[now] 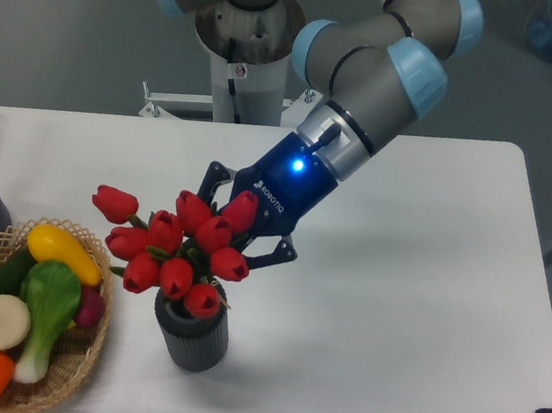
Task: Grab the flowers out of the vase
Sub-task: 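Lift the gripped tulips upward out of the vase, then raise the tulip bunch higher and carry it away from the vase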
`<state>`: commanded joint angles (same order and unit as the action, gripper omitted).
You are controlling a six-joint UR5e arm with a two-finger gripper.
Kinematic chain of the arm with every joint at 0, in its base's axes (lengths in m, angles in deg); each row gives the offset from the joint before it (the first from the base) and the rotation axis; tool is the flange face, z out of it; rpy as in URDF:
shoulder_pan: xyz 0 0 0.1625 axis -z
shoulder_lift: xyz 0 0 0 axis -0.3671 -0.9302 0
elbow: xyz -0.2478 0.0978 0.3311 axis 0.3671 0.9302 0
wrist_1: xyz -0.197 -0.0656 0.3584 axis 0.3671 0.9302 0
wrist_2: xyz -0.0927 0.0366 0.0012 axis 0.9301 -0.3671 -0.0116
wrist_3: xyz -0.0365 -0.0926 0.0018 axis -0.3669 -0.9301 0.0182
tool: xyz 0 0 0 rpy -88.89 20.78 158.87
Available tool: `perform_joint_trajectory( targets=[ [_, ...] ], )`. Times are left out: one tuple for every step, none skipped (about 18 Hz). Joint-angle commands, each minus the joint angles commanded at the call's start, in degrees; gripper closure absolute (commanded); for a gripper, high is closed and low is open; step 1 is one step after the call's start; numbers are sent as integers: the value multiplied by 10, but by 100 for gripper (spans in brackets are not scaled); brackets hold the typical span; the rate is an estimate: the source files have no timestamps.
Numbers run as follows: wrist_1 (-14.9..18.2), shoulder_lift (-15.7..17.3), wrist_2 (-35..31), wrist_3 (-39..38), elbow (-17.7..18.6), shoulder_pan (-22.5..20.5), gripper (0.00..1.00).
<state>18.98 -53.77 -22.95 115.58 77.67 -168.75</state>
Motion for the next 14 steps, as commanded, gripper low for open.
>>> perform_joint_trajectory(
  targets=[
    [0,1,1,0,1,-1,67],
    [0,4,2,-3,1,-1,67],
    [0,5,2,-10,1,-1,68],
    [0,8,2,-18,0,-1,68],
    [0,10,2,-28,0,-1,69],
    [0,13,1,-38,-2,-2,69],
    [0,18,1,-49,-5,-7,69],
    [0,20,2,-62,-10,-10,69],
    [0,20,3,-71,-11,-11,69],
    [0,21,3,-74,-12,-11,69],
    [0,22,4,-75,-13,-10,69],
    [0,22,4,-80,-15,-9,70],
    [0,25,4,-88,-16,-9,72],
    [0,26,4,-93,-18,-9,72]
  ],
)
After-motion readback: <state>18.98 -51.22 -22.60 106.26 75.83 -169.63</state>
